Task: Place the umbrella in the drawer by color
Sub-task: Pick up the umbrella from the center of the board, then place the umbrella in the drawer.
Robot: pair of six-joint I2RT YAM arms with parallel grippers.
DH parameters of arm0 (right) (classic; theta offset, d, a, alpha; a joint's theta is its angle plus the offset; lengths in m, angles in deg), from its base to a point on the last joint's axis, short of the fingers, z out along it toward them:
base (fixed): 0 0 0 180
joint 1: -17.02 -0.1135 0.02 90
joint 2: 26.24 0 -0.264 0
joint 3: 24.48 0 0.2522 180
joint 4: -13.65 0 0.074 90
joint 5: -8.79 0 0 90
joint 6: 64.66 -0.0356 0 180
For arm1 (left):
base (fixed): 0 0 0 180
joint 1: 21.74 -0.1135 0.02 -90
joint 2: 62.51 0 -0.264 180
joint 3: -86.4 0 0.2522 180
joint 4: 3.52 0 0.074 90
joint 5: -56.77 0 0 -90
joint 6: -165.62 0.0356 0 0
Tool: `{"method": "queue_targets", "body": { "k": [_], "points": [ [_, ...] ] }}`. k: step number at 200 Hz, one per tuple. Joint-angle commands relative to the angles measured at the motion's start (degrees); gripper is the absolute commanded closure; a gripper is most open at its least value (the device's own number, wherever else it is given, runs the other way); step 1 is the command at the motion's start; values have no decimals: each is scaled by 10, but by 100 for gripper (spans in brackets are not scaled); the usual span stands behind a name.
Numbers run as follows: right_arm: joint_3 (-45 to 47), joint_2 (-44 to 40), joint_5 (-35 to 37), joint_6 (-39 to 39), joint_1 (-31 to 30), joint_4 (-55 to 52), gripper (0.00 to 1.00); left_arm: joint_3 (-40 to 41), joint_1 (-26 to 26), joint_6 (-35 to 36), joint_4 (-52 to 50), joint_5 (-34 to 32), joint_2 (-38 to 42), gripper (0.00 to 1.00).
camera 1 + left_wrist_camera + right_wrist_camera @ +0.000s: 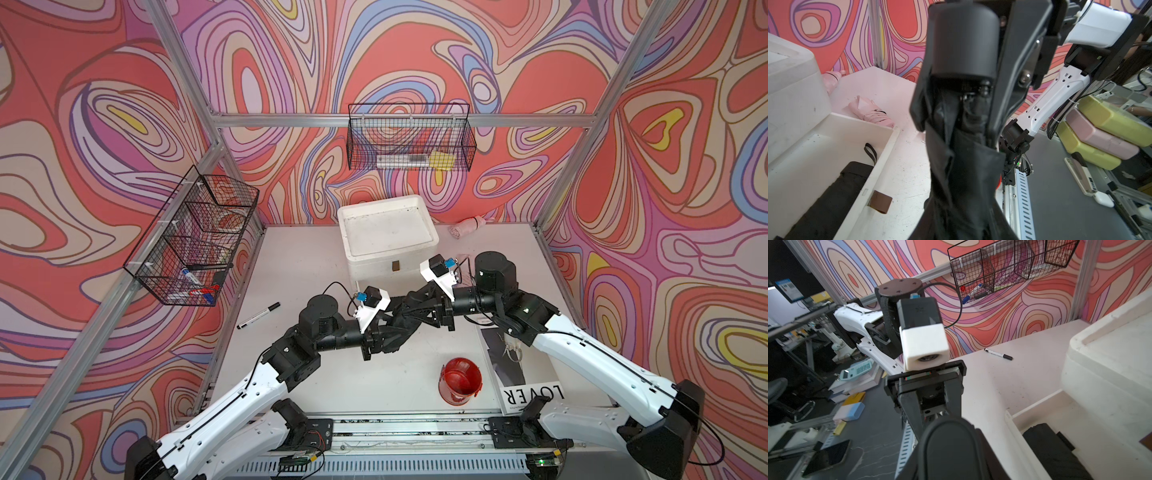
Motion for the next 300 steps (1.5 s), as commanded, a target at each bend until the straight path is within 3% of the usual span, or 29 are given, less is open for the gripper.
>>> {"method": "queue_targets", "body": {
  "k": [1,8,18,33,54,63,66,69,114,129,146,174,227,264,300],
  "points": [
    [-10,1,25,3,0,-9,89,-4,1,-12,-2,-96,17,81],
    [-10,0,39,-2,0,-6,100,1,1,-15,-2,-115,23,75],
    [-10,-3,67,-10,0,-1,100,9,1,-20,2,-142,35,66],
    [-5,-10,119,-24,0,10,100,26,1,-30,16,-177,56,59],
    [17,-29,246,-70,0,46,100,67,1,-54,62,-212,85,48],
    [33,-44,305,-90,0,73,100,76,1,-59,61,-233,98,24],
    [41,-50,326,-97,0,84,100,78,1,-60,57,-241,102,5],
    [48,-59,346,-104,0,96,100,79,1,-60,52,-253,107,1],
    [211,-219,659,-188,0,293,100,89,1,-100,-78,-538,228,1],
    [242,-243,707,-210,0,308,100,113,1,-127,-115,-626,272,1],
    [236,-232,699,-214,0,293,100,132,1,-148,-140,-678,309,1],
    [209,-170,628,-252,0,305,100,157,1,-156,-159,-700,332,1],
    [193,-6,531,-413,0,440,100,205,1,-127,-167,-706,294,1],
    [192,109,523,-546,-7,533,100,200,1,-107,-132,-667,270,1],
    [218,187,591,-619,-39,606,100,187,1,-110,-149,-653,262,1]
  ]
}}
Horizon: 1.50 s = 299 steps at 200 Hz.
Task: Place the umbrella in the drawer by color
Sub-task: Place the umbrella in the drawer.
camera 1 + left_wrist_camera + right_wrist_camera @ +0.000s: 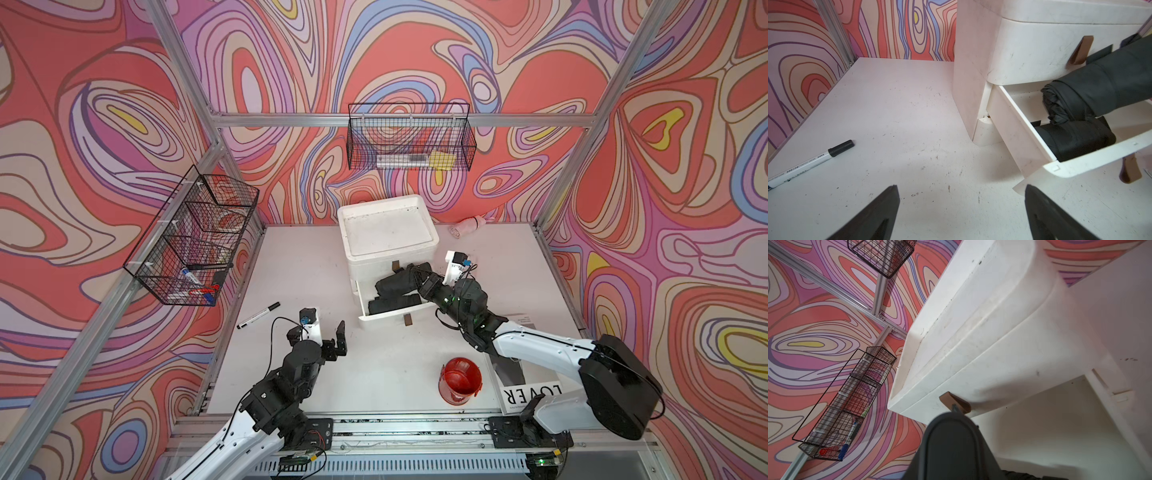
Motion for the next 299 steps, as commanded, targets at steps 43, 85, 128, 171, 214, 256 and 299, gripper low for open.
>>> {"method": "queue_targets", "body": {
  "k": [43,85,128,171,214,256,299],
  "points": [
    [-36,87,48,-141,-21,6,96,-21,-2,6,1,23,8,1],
    [-72,70,47,-120,-21,-106,44,-18,-2,2,-5,15,27,1],
    [-78,-14,82,-10,-19,-175,2,-14,-2,-1,-6,9,32,1],
    [-142,-119,132,229,-19,-311,2,-14,-2,-3,-6,2,22,1],
    [-230,-140,134,393,-19,-487,2,-9,-2,-8,9,3,4,1],
    [-236,-140,74,426,-20,-561,2,-10,-2,-13,31,0,-23,1],
    [-187,-148,50,425,-20,-570,2,-46,-2,-23,79,-12,-74,1]
  ]
}}
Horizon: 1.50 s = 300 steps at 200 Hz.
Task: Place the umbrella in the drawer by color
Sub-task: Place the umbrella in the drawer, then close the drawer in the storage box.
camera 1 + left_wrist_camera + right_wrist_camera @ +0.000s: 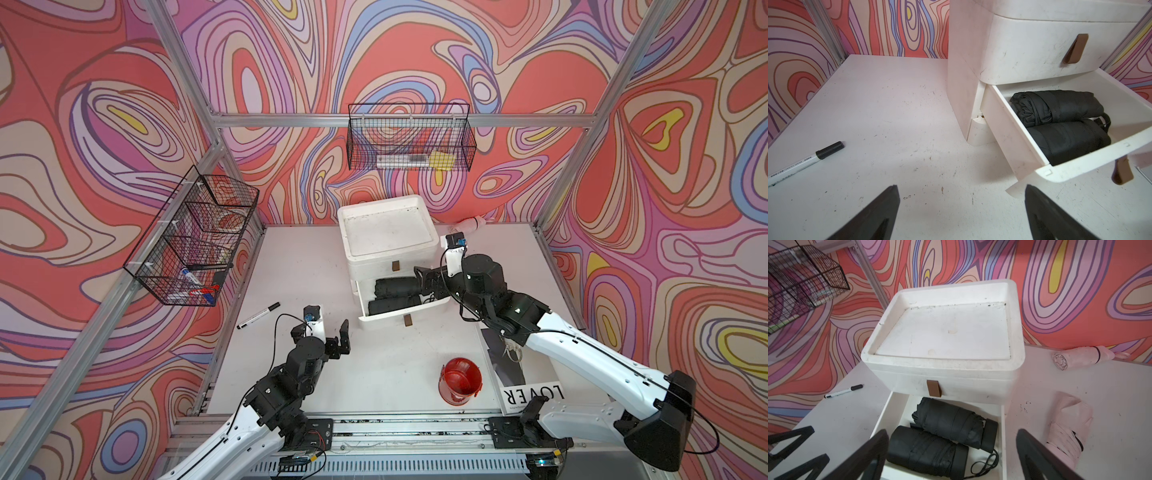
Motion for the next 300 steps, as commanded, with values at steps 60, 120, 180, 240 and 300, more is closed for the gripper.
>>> {"method": "queue_targets", "body": {
  "k": [60,120,180,240,300],
  "points": [
    [163,-66,-42,24,-3,63,2,-236,-10,-47,46,-143,-244,1],
    [226,-96,-75,31,-10,93,2,-524,-101,-102,-79,-7,-502,1],
    [268,-99,-113,6,-14,146,2,-855,-198,-128,-350,32,-745,19],
    [260,-70,-132,-12,-33,158,2,-914,-216,-87,-376,60,-807,41],
    [238,-6,-82,-71,-77,177,2,-911,-216,-156,-426,101,-822,81]
  ]
}}
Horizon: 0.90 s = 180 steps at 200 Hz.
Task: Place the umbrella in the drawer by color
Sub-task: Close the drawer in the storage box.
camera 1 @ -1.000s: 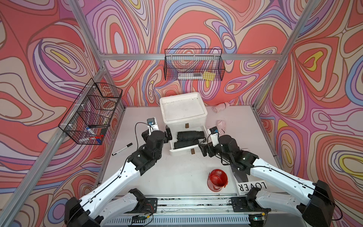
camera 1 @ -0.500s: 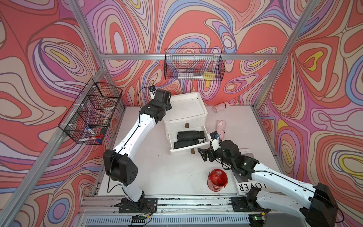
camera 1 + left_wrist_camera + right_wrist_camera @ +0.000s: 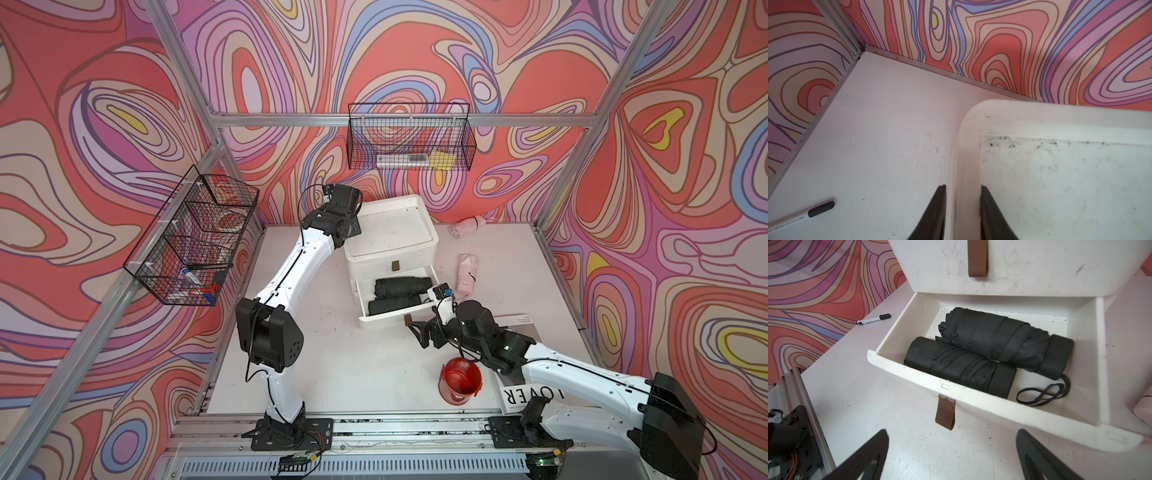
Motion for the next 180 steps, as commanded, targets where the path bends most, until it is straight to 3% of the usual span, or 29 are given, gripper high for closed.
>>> {"method": "queue_targets", "body": {
  "k": [1,34,58,111,180],
  "points": [
    [-24,39,31,-42,-25,15,2,0,-5,-45,-93,7,-18,81],
    [-42,99,46,-111,-42,50,2,8,-5,-117,-138,19,-13,90],
    [-51,119,54,-126,-44,79,2,29,-5,-131,-134,47,3,95],
    [-76,146,102,-73,-44,91,2,62,7,-102,-96,67,35,98],
    [-118,192,98,-20,-44,116,2,74,17,-59,-66,83,50,100]
  ]
}}
